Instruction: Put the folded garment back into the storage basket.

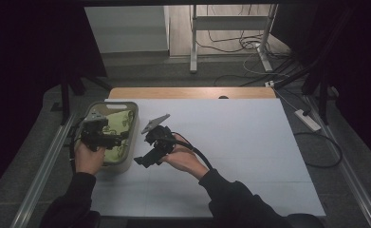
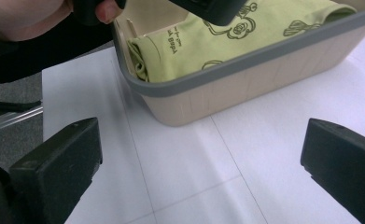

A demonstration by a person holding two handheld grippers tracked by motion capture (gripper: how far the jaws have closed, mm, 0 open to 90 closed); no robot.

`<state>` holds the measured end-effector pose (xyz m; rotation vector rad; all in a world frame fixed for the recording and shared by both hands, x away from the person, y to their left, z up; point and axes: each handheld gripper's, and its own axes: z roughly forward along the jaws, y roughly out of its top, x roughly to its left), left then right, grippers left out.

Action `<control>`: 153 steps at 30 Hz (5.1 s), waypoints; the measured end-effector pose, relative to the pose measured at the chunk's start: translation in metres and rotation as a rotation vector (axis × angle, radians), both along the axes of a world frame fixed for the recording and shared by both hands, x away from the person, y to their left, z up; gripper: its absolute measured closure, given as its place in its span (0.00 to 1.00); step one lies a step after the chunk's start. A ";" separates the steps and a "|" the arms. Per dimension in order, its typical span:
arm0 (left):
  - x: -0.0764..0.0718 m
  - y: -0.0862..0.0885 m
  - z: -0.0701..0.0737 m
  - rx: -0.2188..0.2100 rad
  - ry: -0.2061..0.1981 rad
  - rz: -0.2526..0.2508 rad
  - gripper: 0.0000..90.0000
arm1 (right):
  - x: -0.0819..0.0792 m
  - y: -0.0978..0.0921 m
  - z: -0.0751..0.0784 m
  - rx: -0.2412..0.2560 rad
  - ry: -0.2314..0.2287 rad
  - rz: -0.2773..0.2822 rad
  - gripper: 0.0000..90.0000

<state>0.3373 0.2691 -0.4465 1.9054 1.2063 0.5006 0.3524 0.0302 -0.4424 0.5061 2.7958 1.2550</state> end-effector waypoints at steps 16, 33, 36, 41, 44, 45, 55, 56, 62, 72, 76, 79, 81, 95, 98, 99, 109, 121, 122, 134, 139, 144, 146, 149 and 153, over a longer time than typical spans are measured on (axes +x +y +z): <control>-0.017 -0.019 -0.001 0.044 0.002 -0.019 0.00 | 0.000 -0.042 -0.004 0.031 -0.005 -0.047 0.00; -0.033 -0.030 0.001 0.048 -0.013 -0.025 0.00 | -0.001 -0.071 0.002 0.041 -0.022 -0.074 0.00; -0.035 -0.030 0.002 0.048 -0.014 -0.028 0.00 | -0.001 -0.076 0.003 0.044 -0.023 -0.082 0.00; -0.040 -0.031 0.002 0.045 -0.013 -0.036 0.00 | -0.002 -0.085 0.004 0.043 -0.026 -0.095 0.00; -0.043 -0.032 0.001 0.052 -0.013 -0.040 0.00 | -0.003 -0.091 0.004 0.049 -0.028 -0.104 0.00; -0.044 -0.032 0.001 0.052 -0.013 -0.041 0.00 | -0.003 -0.093 0.005 0.048 -0.030 -0.108 0.00; -0.053 -0.033 -0.001 0.050 -0.003 -0.051 0.00 | -0.007 -0.105 0.008 0.070 -0.037 -0.122 0.00; -0.054 -0.033 -0.001 0.051 -0.001 -0.052 0.00 | -0.007 -0.106 0.008 0.067 -0.034 -0.124 0.00; -0.057 -0.033 -0.002 0.043 0.005 -0.055 0.00 | -0.009 -0.113 0.008 0.068 -0.034 -0.131 0.00; -0.062 -0.033 -0.004 0.037 0.019 -0.058 0.00 | -0.013 -0.130 0.007 0.084 -0.034 -0.158 0.00; -0.064 -0.032 -0.004 0.033 0.023 -0.059 0.00 | -0.015 -0.138 0.008 0.090 -0.028 -0.170 0.00; -0.066 -0.031 -0.004 0.030 0.026 -0.060 0.00 | -0.016 -0.144 0.008 0.087 -0.019 -0.174 0.00; -0.068 -0.031 -0.004 0.029 0.028 -0.060 0.00 | -0.016 -0.148 0.007 0.089 -0.012 -0.176 0.00; -0.081 -0.024 -0.006 0.025 0.039 -0.044 0.00 | -0.023 -0.174 0.010 0.112 -0.026 -0.218 0.00; -0.084 -0.023 -0.006 0.021 0.039 -0.040 0.00 | -0.024 -0.180 0.011 0.113 -0.027 -0.229 0.00; -0.084 -0.022 -0.006 0.023 0.039 -0.040 0.00 | -0.025 -0.182 0.011 0.114 -0.027 -0.232 0.00; -0.092 -0.018 -0.008 0.013 0.041 -0.025 0.00 | -0.030 -0.200 0.010 0.113 -0.024 -0.259 0.00; -0.099 -0.013 -0.009 0.002 0.042 -0.016 0.00 | -0.039 -0.224 0.005 0.096 -0.005 -0.294 0.00; -0.100 -0.013 -0.009 0.000 0.041 -0.015 0.00 | -0.040 -0.226 0.005 0.088 -0.005 -0.295 0.00; -0.108 -0.008 -0.012 -0.001 0.050 -0.004 0.00 | -0.050 -0.253 0.002 0.092 -0.002 -0.346 0.00; -0.112 -0.007 -0.013 0.007 0.056 -0.003 0.00 | -0.055 -0.264 0.001 0.089 0.004 -0.365 0.00; -0.116 -0.005 -0.014 0.012 0.063 0.000 0.00 | -0.061 -0.277 0.000 0.081 0.008 -0.389 0.00; -0.118 -0.004 -0.014 0.012 0.066 0.003 0.00 | -0.064 -0.282 -0.001 0.083 0.006 -0.400 0.00; -0.120 -0.003 -0.015 0.012 0.069 0.004 0.00 | -0.068 -0.290 -0.001 0.080 0.005 -0.416 0.00; -0.124 -0.002 -0.016 0.018 0.075 0.008 0.00 | -0.073 -0.300 -0.003 0.074 0.004 -0.442 0.00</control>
